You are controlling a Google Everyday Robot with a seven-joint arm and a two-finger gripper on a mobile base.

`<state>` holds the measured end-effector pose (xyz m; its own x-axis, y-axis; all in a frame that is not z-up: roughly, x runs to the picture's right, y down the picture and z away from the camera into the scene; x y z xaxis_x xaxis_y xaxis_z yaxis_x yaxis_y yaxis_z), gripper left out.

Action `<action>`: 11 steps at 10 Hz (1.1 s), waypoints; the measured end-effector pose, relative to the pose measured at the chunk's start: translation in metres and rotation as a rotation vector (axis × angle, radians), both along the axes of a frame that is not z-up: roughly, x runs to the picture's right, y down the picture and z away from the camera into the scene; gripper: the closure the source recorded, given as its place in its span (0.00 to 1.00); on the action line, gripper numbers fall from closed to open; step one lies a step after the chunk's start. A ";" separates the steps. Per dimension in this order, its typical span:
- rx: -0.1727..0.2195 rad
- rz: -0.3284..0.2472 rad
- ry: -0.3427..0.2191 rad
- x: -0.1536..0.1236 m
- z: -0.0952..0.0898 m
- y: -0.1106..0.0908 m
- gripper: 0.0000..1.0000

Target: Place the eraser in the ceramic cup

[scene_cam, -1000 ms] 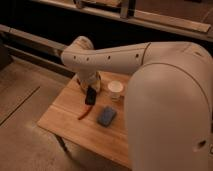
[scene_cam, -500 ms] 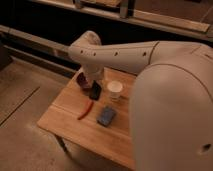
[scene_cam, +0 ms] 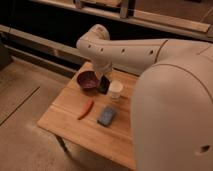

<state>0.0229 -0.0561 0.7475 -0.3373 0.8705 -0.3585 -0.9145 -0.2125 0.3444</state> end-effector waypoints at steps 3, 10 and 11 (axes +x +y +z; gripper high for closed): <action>0.023 0.013 0.041 0.028 0.005 -0.007 1.00; 0.118 0.201 -0.030 0.075 0.012 -0.035 1.00; 0.124 0.225 -0.050 0.077 0.013 -0.036 1.00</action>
<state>0.1003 -0.0924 0.7609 -0.5116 0.8141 -0.2749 -0.8549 -0.4499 0.2585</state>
